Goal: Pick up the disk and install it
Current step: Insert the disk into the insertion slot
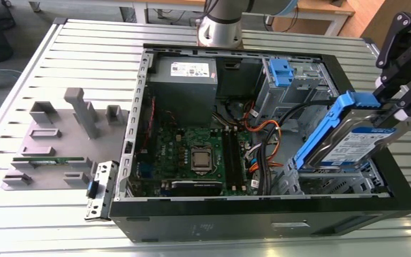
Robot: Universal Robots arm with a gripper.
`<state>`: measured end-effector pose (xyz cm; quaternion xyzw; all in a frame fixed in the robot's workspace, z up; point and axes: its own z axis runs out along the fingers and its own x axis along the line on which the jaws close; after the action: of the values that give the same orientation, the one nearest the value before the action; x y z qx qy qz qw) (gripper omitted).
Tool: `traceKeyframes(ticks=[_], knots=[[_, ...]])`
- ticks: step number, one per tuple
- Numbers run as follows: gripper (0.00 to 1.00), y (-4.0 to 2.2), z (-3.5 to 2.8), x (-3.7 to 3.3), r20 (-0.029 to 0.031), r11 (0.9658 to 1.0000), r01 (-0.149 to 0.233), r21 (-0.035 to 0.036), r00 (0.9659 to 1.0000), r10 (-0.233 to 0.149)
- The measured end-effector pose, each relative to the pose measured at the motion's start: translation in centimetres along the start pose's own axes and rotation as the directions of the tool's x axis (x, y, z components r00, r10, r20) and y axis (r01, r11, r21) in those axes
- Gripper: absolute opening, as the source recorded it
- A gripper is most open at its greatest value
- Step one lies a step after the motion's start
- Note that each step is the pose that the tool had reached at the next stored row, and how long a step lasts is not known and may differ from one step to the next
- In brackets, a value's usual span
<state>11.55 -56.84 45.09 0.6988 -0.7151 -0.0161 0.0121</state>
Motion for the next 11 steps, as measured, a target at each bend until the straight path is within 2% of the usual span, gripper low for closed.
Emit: traceKeyframes(ticks=[7, 11], knots=[[0.35, 0.01, 0.11, 0.01, 0.0002, 1.0, -0.005, 0.0001, 1.0, 0.005], [0.35, -0.02, 0.67, 0.01, -0.0034, 1.0, -0.005, 0.0002, 1.0, 0.005]])
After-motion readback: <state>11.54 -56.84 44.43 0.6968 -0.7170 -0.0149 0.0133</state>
